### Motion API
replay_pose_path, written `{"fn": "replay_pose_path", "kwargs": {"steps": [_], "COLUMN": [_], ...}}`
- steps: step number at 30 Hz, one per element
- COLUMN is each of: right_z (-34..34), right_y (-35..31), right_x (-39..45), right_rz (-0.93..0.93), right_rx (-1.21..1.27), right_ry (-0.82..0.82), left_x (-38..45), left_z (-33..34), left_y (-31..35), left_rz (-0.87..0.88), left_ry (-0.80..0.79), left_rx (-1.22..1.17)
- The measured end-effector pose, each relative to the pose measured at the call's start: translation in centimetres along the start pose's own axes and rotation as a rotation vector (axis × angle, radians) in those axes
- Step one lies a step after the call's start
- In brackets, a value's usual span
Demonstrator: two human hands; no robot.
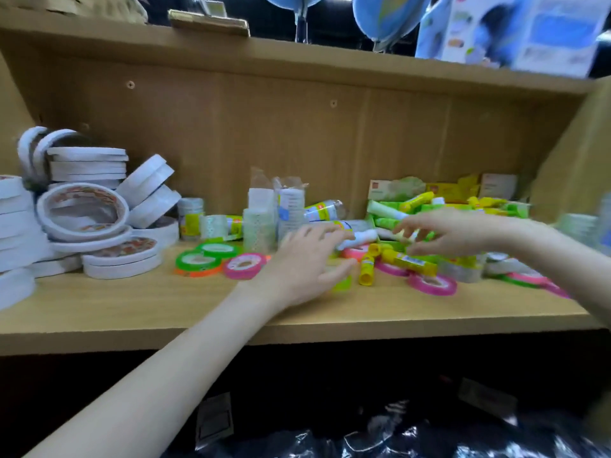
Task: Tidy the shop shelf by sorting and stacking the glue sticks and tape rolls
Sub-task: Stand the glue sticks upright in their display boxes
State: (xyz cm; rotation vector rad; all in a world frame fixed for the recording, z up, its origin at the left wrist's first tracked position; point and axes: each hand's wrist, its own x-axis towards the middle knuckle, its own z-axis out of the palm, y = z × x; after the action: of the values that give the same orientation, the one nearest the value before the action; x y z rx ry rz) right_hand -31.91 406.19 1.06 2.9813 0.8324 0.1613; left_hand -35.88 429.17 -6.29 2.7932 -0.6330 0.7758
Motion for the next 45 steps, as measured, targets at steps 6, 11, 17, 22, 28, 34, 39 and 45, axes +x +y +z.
{"fn": "replay_pose_path", "kwargs": {"steps": [6, 11, 17, 22, 28, 34, 39, 45], "right_z": [5.4, 4.9, 5.2, 4.3, -2.2, -3.9, -1.9, -0.1], "right_y": [1.6, 2.2, 1.3, 1.2, 2.9, 8.9, 12.9, 15.0], "right_x": [-0.6, 1.7, 5.4, 5.8, 3.5, 2.6, 4.3, 6.7], "right_rz": [-0.063, 0.002, -0.081, -0.099, 0.075, 0.296, 0.487, 0.497], "right_rx": [0.042, 0.134, 0.055, 0.239, 0.134, 0.258, 0.272, 0.228], "right_ry": [0.189, 0.293, 0.094, 0.248, 0.612, 0.541, 0.361, 0.313], "left_x": [2.1, 2.5, 2.8, 3.6, 7.1, 10.6, 12.2, 13.2], "left_z": [2.2, 2.5, 2.9, 3.0, 3.1, 3.9, 4.0, 3.4], "left_y": [2.1, 1.7, 1.1, 0.9, 1.6, 2.7, 2.7, 1.9], "left_rz": [0.057, 0.031, -0.071, -0.134, -0.187, -0.174, -0.223, -0.290], "left_ry": [-0.223, -0.104, -0.025, 0.051, 0.076, -0.154, -0.185, 0.044], "left_rx": [-0.015, -0.001, 0.075, 0.036, 0.208, 0.367, 0.356, 0.172]}}
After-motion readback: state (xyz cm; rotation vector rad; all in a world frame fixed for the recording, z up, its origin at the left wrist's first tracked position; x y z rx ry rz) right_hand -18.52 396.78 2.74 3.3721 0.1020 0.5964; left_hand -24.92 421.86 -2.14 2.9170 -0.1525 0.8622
